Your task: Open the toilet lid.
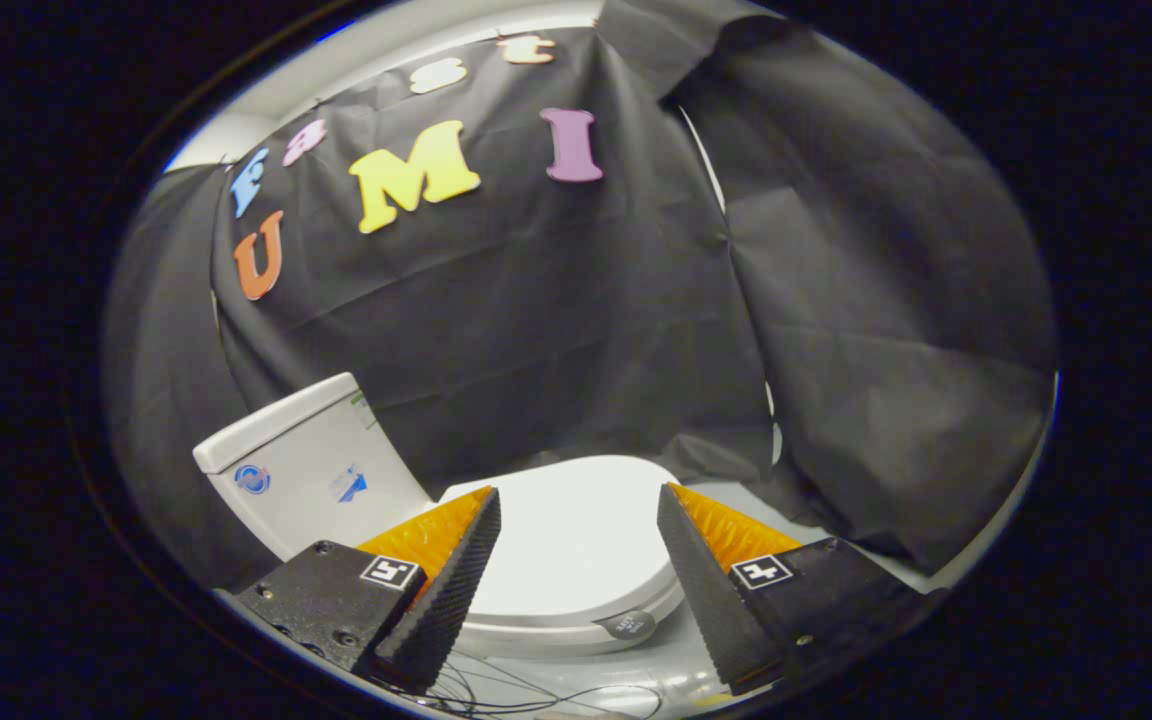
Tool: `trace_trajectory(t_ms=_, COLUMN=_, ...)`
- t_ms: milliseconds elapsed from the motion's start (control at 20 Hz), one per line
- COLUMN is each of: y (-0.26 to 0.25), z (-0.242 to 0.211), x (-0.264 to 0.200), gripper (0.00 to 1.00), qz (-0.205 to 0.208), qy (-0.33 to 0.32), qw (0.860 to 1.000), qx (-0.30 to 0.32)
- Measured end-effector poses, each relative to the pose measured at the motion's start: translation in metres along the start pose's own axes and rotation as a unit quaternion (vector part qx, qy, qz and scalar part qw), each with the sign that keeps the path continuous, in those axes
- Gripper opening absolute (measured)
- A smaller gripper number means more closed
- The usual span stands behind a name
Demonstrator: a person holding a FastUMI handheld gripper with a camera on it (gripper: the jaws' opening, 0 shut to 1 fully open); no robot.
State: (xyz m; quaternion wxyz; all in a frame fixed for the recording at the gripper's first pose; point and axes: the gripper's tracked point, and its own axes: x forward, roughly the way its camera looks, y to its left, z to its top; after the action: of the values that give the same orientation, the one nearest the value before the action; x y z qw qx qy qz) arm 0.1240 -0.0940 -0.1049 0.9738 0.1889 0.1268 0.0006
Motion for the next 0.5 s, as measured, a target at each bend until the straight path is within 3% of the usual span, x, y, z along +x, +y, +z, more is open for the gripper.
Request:
trace_trajectory(t_ms=200, y=-0.047, z=-0.051, x=0.027, gripper=1.00, qz=-0.012, qy=0.068, qw=0.995, qx=0.076)
trace_trajectory(t_ms=500, y=-0.071, z=-0.133, x=0.045, gripper=0.97, qz=-0.003, qy=0.173, qw=0.958, qx=0.227)
